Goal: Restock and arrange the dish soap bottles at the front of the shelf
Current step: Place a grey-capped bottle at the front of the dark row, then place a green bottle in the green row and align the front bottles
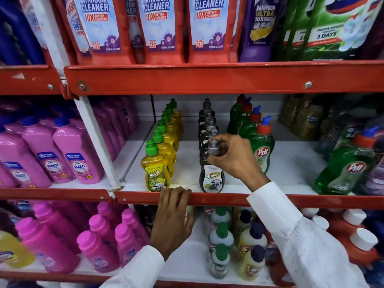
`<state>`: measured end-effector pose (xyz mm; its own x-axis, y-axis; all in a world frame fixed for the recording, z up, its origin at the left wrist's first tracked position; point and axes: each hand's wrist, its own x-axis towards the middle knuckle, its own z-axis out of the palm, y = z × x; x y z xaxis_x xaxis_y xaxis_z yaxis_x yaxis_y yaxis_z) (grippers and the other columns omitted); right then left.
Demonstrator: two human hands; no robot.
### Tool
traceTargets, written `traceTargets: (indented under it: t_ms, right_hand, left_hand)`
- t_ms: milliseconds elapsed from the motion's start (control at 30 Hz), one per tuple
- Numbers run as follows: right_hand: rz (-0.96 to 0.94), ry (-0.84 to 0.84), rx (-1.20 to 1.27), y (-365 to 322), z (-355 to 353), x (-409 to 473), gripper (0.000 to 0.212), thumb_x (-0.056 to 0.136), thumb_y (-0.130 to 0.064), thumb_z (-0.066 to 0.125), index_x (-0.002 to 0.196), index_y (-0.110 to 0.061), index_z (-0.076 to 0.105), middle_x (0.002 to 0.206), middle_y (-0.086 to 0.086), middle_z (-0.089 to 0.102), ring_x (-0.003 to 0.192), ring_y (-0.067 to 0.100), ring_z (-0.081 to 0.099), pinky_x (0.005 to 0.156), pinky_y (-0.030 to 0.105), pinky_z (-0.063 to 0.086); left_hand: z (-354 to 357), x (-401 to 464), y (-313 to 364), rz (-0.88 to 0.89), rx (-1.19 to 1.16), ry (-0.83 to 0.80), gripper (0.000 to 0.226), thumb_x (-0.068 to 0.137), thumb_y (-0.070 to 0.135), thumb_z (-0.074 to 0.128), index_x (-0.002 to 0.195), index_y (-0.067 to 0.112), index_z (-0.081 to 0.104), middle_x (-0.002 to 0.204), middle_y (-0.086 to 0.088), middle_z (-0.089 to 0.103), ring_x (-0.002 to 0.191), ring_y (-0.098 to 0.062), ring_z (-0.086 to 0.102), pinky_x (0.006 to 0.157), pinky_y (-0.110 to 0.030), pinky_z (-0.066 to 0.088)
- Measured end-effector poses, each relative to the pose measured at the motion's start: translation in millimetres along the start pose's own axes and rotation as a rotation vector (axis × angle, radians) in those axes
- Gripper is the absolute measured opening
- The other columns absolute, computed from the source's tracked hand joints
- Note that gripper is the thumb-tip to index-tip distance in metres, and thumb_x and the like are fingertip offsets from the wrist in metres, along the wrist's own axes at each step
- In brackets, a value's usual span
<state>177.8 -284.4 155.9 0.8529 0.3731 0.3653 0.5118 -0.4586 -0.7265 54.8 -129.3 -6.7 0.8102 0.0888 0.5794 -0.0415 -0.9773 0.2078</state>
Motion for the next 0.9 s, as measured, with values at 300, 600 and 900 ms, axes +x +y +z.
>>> traceTargets:
  t_ms: [300, 600, 900]
  right_hand:
    - [0.028, 0.522, 0.082, 77, -20, -68, 0.041, 0.077, -0.017, 0.08, 0.114, -0.029, 0.065, 0.095, -0.016, 0.07, 0.077, 0.001, 0.064, 0.067, 0.019, 0.056]
    - [0.29, 0.996, 0.018, 162, -68, -79, 0.088, 0.081, -0.019, 0.077, 0.15, 0.002, 0.027, 0.157, 0.026, 0.028, 0.145, 0.027, 0.025, 0.117, 0.006, 0.005]
    - [0.399, 0.95, -0.003, 193, -110, -53, 0.086, 0.08, -0.03, 0.078, 0.147, -0.001, 0.033, 0.147, 0.023, 0.041, 0.137, 0.039, 0.04, 0.116, 0.053, 0.037]
  left_hand:
    - [24, 15, 61, 0.227, 0.01, -0.071, 0.06, 0.088, 0.03, 0.06, 0.144, 0.012, 0.048, 0.14, -0.008, 0.056, 0.132, -0.026, 0.049, 0.118, -0.045, 0.038]
    - [42, 25, 92, 0.229, 0.017, -0.067, 0.063, 0.082, 0.025, 0.07, 0.14, 0.009, 0.053, 0.134, -0.014, 0.06, 0.127, -0.034, 0.056, 0.116, -0.048, 0.04]
    - [45, 23, 97, 0.168, -0.02, -0.033, 0.071, 0.074, 0.018, 0.082, 0.139, 0.008, 0.055, 0.129, -0.014, 0.061, 0.127, -0.028, 0.044, 0.108, -0.047, 0.045]
